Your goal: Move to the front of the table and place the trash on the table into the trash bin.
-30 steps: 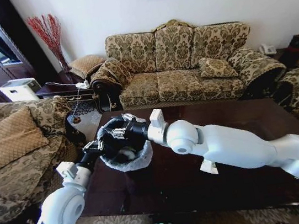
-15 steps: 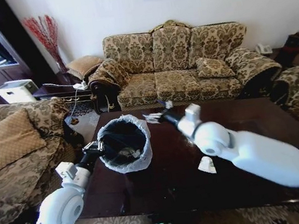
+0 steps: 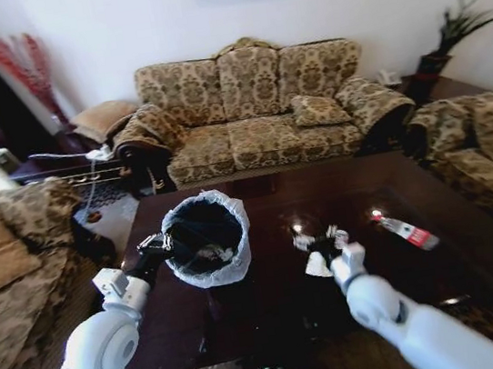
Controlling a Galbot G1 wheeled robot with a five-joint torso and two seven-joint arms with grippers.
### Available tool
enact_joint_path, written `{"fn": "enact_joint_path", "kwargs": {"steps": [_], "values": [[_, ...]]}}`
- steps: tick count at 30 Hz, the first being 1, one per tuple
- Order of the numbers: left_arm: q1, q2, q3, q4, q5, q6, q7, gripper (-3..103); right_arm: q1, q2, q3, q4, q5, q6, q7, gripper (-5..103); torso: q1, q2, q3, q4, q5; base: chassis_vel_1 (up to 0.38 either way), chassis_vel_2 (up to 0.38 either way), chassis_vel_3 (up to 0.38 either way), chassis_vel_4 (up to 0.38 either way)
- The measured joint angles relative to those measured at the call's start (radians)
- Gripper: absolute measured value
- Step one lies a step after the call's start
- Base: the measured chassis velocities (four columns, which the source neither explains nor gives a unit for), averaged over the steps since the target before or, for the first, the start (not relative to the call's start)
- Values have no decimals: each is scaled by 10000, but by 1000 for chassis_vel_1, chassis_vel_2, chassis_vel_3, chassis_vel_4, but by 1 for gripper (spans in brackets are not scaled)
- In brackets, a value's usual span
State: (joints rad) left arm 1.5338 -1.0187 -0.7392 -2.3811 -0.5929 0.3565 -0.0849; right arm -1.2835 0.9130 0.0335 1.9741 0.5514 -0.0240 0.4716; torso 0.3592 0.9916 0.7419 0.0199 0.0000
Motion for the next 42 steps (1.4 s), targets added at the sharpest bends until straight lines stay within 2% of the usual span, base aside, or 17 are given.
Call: {"fn": "enact_joint_path", "kwargs": {"steps": [2,3,7,8,10,12,13,15,20,21,23,24,26,27,34,39,42], "values": [[37,0,0,-12,-2,-37,0,3,-59,262,1,-347,-226,213,-9,100,0,0,0,3,0,0,0,0,0],[102,0,0,-26,0,-107,-5,3,-47,658,-7,-1010,-457,522,-80,100,0,0,0,17,0,0,0,0,0],[181,4,1,-88,8,-143,-9,3,99,1092,-70,-1800,-556,883,-136,100,1,0,0,18,-1,0,0,0,0],[213,37,7,-124,8,-151,-6,3,159,1300,-110,-2127,-606,1016,-92,100,3,-1,1,11,0,0,0,0,0],[227,59,8,-132,8,-153,-6,3,171,1364,-135,-2206,-630,1046,-9,103,3,-1,1,10,-1,0,0,0,0],[253,124,15,-138,8,-154,-1,3,184,1447,-253,-2297,-603,1131,279,100,2,0,1,9,0,0,0,0,0],[253,150,18,-138,9,-154,-1,3,192,1459,-334,-2364,-503,1179,435,95,2,0,1,9,0,0,0,0,0],[249,160,26,-139,9,-154,-1,3,203,1461,-373,-2421,-470,1216,482,95,2,0,1,9,-1,0,0,0,0],[219,190,60,-99,15,-159,2,3,274,1425,-543,-2810,-283,1383,583,73,2,0,2,9,-1,0,0,0,0],[219,190,60,-99,15,-159,2,3,274,1425,-543,-2810,-283,1383,583,73,2,0,2,9,-1,0,0,0,0],[196,208,60,-89,8,-173,2,3,306,1440,-546,-2929,-223,1408,583,62,2,0,2,9,0,0,0,0,0],[181,224,60,-87,1,-179,2,3,337,1451,-546,-2986,-208,1438,571,62,2,0,1,8,0,0,0,0,0],[163,237,57,-80,-6,-197,2,3,419,1453,-573,-3044,-109,1459,556,51,2,-1,2,8,0,0,0,0,0],[163,237,57,-80,-6,-197,2,3,419,1453,-573,-3044,-109,1459,556,51,2,-1,2,8,0,0,0,0,0],[107,212,62,-35,-11,-205,3,3,675,1446,-659,-3184,258,1443,537,19,2,0,1,9,0,0,0,0,0],[88,209,64,-30,-12,-207,3,3,740,1422,-671,-3212,389,1434,536,15,1,0,1,9,-1,0,0,0,0],[61,215,64,-36,-18,-208,4,3,771,1396,-475,-3021,456,1339,528,3,2,-1,3,9,3,0,0,0,0]]}}
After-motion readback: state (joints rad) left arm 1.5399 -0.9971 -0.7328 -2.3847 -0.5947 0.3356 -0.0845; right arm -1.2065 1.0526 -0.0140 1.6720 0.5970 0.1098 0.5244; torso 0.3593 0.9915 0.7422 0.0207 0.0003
